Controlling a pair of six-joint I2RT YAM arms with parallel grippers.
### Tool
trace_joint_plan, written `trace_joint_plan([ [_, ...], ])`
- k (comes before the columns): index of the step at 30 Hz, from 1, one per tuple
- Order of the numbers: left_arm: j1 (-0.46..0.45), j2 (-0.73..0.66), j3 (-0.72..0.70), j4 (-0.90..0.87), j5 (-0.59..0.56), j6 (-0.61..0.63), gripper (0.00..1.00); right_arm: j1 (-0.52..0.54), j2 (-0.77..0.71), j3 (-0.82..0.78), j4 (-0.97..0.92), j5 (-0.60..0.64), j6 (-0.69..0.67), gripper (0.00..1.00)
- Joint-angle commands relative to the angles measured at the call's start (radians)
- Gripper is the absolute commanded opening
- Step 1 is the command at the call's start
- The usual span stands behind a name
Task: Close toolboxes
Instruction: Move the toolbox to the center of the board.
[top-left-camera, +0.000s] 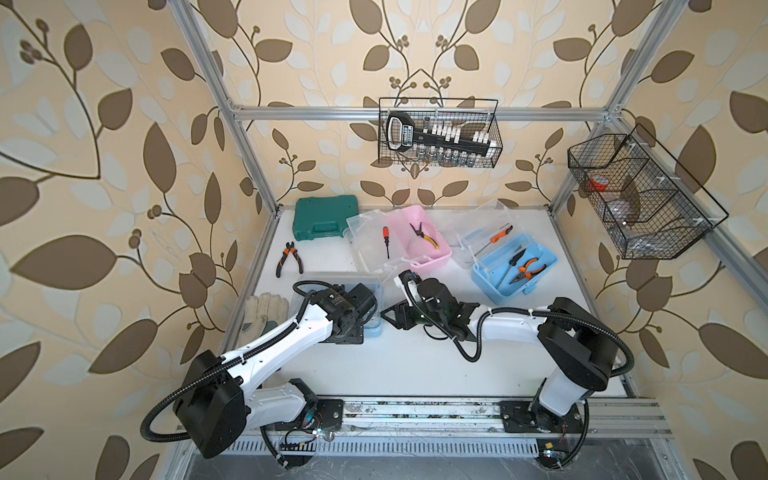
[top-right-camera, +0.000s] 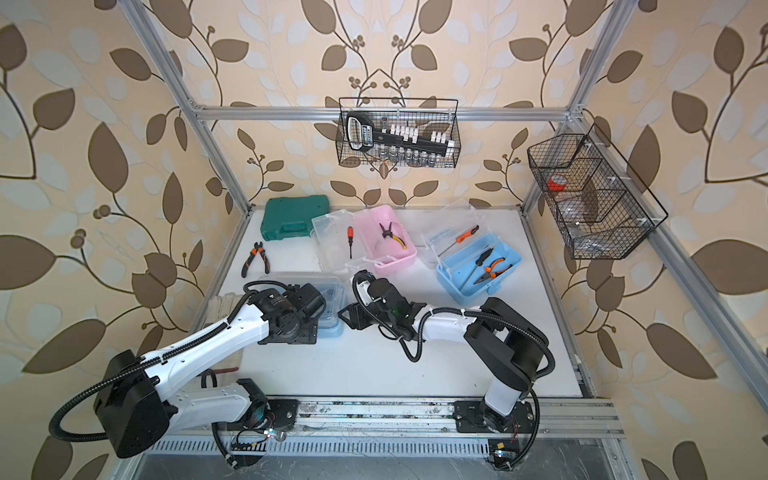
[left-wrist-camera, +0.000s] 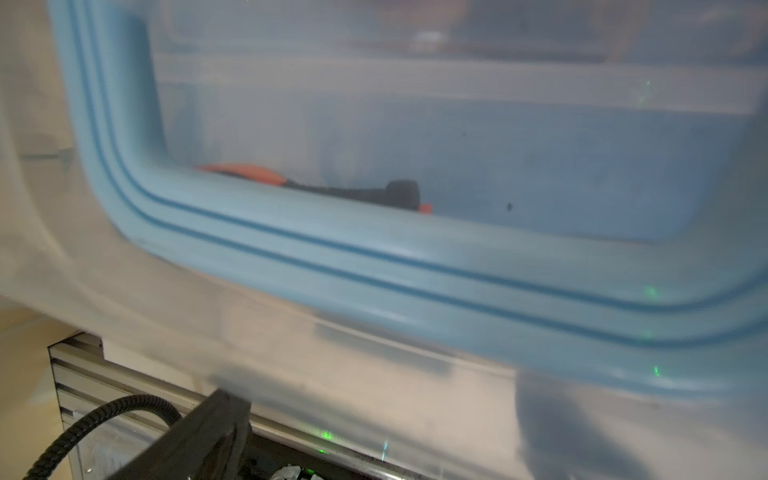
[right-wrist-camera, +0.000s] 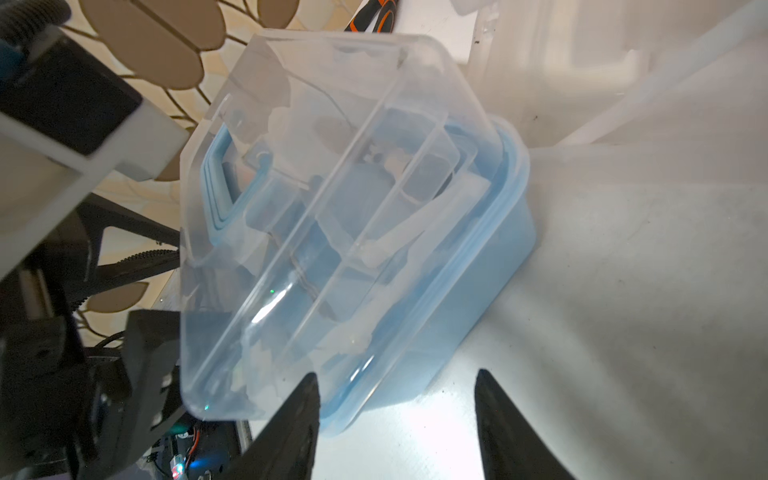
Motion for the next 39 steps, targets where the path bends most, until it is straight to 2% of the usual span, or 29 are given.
trace_joint_plan([
  [1,0.063,0.016,0.048,0.179,-0.060,0.002,0.99,0.003,0.037,0.041,0.018,-0.022,-0.005,0.57],
  [11,0.120,0.026,0.105,0.183,-0.052,0.072,0.99,0.006,0.137,0.149,0.018,-0.054,0.007,0.57],
  [23,0.119,-0.101,0.099,0.171,0.011,0.102,0.99,0.021,0.223,0.229,0.042,-0.120,0.014,0.57],
  [32,0.118,-0.178,0.165,0.135,0.111,0.136,0.99,-0.010,-0.011,0.080,-0.137,0.096,0.011,0.58],
  [36,0.116,-0.211,0.202,0.143,0.170,0.144,0.99,-0.120,-0.155,-0.033,-0.142,0.083,0.063,0.59],
  [39,0.109,-0.215,0.215,0.165,0.223,0.143,0.99,-0.206,-0.227,-0.059,-0.193,0.091,0.054,0.60],
])
